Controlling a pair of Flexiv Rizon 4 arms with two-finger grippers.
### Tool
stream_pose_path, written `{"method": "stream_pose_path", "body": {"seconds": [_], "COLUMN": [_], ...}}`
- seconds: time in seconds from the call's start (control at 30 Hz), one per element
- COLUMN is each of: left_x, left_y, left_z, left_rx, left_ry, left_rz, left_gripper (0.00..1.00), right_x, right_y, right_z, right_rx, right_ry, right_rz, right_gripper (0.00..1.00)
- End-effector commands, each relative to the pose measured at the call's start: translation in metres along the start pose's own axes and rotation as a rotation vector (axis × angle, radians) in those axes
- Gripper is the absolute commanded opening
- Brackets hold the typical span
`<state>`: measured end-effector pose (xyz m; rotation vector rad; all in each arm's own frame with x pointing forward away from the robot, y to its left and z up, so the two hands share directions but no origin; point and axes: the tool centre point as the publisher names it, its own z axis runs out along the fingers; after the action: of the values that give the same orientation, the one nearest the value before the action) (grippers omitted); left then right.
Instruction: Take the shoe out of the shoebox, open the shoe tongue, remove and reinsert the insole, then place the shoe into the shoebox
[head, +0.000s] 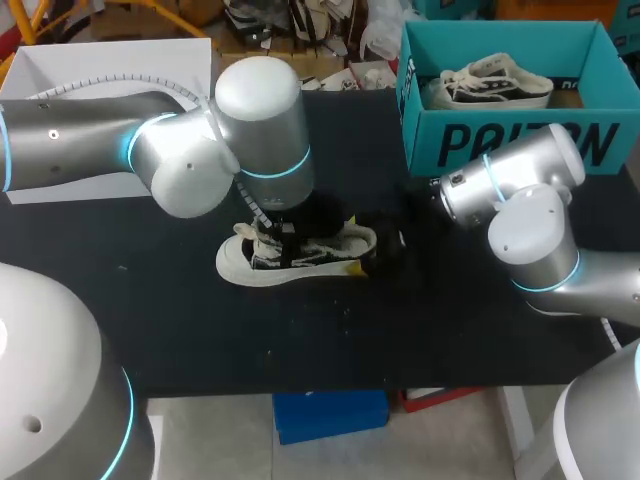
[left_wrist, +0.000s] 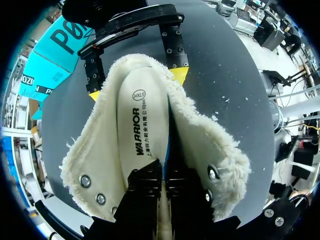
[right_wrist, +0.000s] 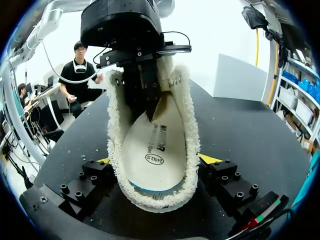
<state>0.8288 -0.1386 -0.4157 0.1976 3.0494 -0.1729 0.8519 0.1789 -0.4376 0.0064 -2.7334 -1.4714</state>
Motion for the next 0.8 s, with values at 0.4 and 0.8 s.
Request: {"method": "stream_pose_path", "body": {"seconds": [0.4,0.8], "left_x": [0.008,0.008], "left_y": [0.003,-0.007], "left_z": [-0.033,-0.043], "left_rx": [0.088,0.111], "left_ry": [0.002,-0.013], "left_rz": [0.017,0.037], "left_gripper": [0.00,0.00], "right_x": [-0.001,-0.001], "right_y": [-0.003,-0.003], "right_z": [-0.002,-0.002], "right_rx": [0.002,0.002], "right_ry": [0.000,0.000], "right_rz": [0.001,0.001], "right_gripper": [0.00,0.00]}}
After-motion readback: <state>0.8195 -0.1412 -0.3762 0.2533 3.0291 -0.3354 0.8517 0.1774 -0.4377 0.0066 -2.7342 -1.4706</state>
